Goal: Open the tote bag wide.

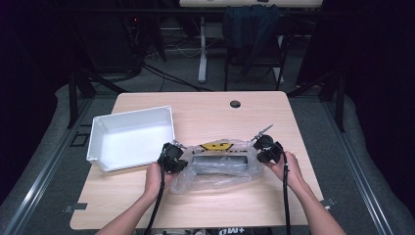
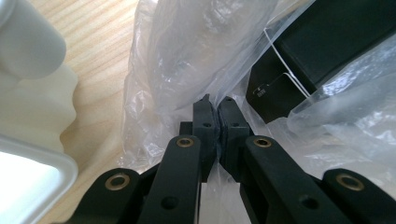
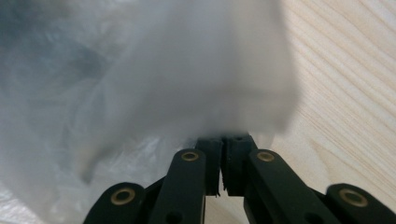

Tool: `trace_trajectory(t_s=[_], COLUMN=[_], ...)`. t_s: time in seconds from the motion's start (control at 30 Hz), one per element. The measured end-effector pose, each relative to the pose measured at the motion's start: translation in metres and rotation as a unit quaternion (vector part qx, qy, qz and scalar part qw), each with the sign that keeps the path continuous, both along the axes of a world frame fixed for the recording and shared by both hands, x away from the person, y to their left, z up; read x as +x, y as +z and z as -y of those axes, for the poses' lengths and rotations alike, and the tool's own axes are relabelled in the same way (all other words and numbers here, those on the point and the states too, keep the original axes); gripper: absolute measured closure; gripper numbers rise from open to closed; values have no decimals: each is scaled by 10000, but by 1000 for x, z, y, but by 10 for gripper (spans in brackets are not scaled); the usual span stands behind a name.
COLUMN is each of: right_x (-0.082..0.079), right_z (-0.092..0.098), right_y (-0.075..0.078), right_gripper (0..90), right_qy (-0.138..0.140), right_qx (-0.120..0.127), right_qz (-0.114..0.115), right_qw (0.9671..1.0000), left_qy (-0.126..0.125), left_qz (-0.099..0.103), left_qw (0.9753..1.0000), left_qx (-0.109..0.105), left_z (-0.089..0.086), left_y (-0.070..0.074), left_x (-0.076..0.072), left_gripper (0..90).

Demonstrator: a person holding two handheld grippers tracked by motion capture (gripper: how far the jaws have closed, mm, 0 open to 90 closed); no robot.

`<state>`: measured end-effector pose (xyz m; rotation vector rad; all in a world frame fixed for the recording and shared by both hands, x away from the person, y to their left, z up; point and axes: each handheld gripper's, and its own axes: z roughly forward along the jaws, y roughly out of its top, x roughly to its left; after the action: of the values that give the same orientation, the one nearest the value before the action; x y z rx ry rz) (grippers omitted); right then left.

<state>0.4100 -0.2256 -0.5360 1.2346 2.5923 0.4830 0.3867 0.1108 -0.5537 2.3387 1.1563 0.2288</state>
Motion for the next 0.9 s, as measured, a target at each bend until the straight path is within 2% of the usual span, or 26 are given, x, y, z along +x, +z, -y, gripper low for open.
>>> trace_trajectory(t_s=[0.1, 0.17, 0.2, 0.23, 0.3, 0.33, 0.37, 0.47, 0.5, 0.53, 0.57, 0.6, 0.67, 0.73, 0.77, 0.8, 0.9], right_x=[1, 2, 2, 2, 4, 5, 6, 7, 7, 6, 5, 4, 3, 0, 0, -2, -5], right_z=[-1, -2, -3, -3, -3, -3, -4, -4, -5, -5, -4, -3, 1, 5, 8, 11, 19], right_y=[0, 2, 1, -1, -1, -1, -1, -2, -2, -3, -1, -1, 0, -1, 1, 3, 13], right_gripper=[896, 898, 899, 899, 899, 900, 900, 900, 900, 900, 899, 888, 829, 694, 670, 635, 530], right_qy=[-20, 34, 51, -5, 31, -5, -28, -28, 2, -22, 50, 74, 119, 83, 74, 47, -46], right_qx=[-40, -191, -227, -145, -251, -274, -381, -359, -348, -257, -342, -260, -261, -136, -173, -20, 223], right_qz=[120, 113, 126, 174, 131, 191, 245, 214, 177, 199, 133, 71, -85, -105, -114, -84, -32], right_qw=[9999, 9997, 9997, 9997, 9996, 9994, 9990, 9991, 9992, 9995, 9993, 9996, 9996, 9998, 9998, 10000, 9997], left_qy=[104, 145, 147, 176, 222, 247, 262, 190, 115, 73, 36, -7, -119, -188, -228, -264, -320], left_qz=[81, 160, 156, 183, 190, 203, 196, 151, 81, 52, -9, -36, -118, -152, -229, -269, -340], left_qw=[9999, 9998, 9998, 9997, 9995, 9995, 9994, 9997, 9999, 10000, 10000, 10000, 9998, 9997, 9995, 9993, 9989], left_qx=[-12, -25, -10, -58, -86, -52, -62, -1, 12, 43, 36, 64, 78, 69, 31, -6, -46], left_z=[1, 1, 1, 0, -1, -1, -1, -3, -4, -4, -4, -4, -6, -7, -8, -10, -13], left_y=[1, 2, 2, 2, 2, 2, 2, 4, 4, 4, 4, 4, 3, 3, 3, 3, 5], left_x=[1, 1, 1, 2, 3, 3, 4, 5, 6, 5, 5, 4, 3, 0, -1, -3, -7], left_gripper=[878, 878, 878, 876, 875, 876, 876, 875, 875, 873, 870, 866, 850, 824, 809, 799, 784])
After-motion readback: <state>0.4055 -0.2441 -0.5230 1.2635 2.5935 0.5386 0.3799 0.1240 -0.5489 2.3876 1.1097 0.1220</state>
